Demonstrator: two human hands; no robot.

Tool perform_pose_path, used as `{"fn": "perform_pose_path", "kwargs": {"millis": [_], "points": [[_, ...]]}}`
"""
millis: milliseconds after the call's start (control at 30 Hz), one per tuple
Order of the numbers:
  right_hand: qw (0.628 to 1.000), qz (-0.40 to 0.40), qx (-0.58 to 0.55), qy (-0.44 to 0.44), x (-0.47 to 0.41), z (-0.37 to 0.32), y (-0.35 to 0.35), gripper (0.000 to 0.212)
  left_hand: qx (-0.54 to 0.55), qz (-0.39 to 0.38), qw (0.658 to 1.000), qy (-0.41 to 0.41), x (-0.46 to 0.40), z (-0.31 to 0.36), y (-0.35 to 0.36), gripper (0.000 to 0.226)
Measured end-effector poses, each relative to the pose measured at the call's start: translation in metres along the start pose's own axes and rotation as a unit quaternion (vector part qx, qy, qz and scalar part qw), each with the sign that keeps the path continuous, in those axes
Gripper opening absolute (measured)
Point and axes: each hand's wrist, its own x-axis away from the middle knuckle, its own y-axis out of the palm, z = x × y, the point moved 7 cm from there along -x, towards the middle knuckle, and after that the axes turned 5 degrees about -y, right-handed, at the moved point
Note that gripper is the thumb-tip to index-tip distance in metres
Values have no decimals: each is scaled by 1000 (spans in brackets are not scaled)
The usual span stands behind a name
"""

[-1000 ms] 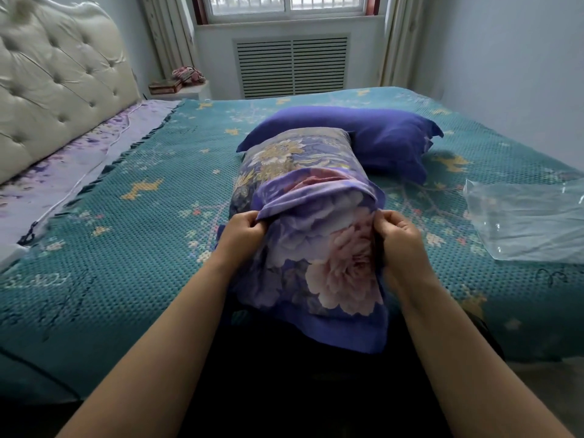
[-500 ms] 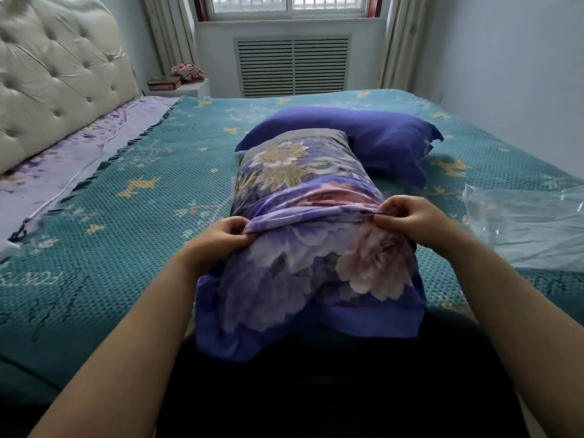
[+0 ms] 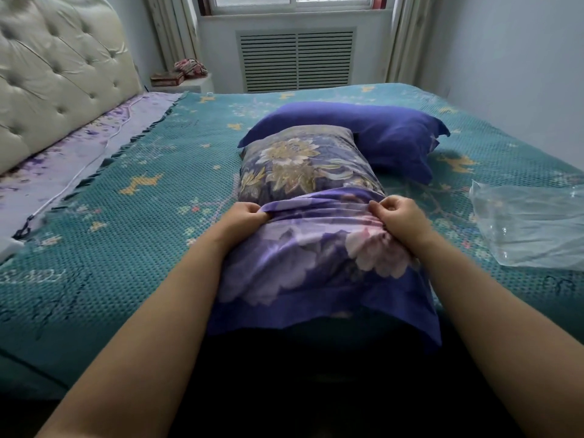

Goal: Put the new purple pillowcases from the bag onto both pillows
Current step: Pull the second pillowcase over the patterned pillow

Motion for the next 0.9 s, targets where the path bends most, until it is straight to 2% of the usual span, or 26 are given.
{"fn": "perform_pose_path", "kwargs": {"millis": [67,133,200,300,367,400,467,500,567,633,700,733,800,867,900], "points": [[997,-77,-28,12,7,3,8,33,19,8,999,34,3,7,0,41],[988,-142,-59,6,14,-1,12,28,-39,84,991,99,8,17,-4,28],[992,-106,30,-64,11,-12,8,22,-71,180,974,117,14,22,-7,10],[976,21,177,-122,20,-36,19,13,-102,249,961,63,15,25,-2,22],[974,32,186,-122,28,-46,31,13,-82,212,972,51,1,22,-1,25],[982,13,148,-117,27,-45,33,12,-76,169,981,50,-8,18,-1,22],[994,-72,13,-75,18,-37,33,19,-65,72,995,41,-18,12,2,18],[994,-89,-41,-49,12,-33,29,25,-59,48,996,40,-19,10,3,21],[997,-50,-44,-30,0,-24,16,34,-55,72,993,73,-18,16,0,16],[999,0,21,-41,-4,-17,6,39,-56,86,990,94,-13,21,-2,10],[998,-26,29,-50,1,-11,3,39,-91,54,992,70,-10,13,-6,17],[998,-54,-1,-43,6,-6,2,39,-157,50,985,46,-9,4,-13,25],[994,-90,-61,-25,17,2,-4,35,-302,69,951,-11,-5,-17,-33,35],[994,-110,-8,-22,25,10,-8,22,-364,96,925,-55,-1,-29,-44,32],[991,-122,53,-13,28,16,-9,22,-353,97,928,-66,0,-32,-42,31]]}}
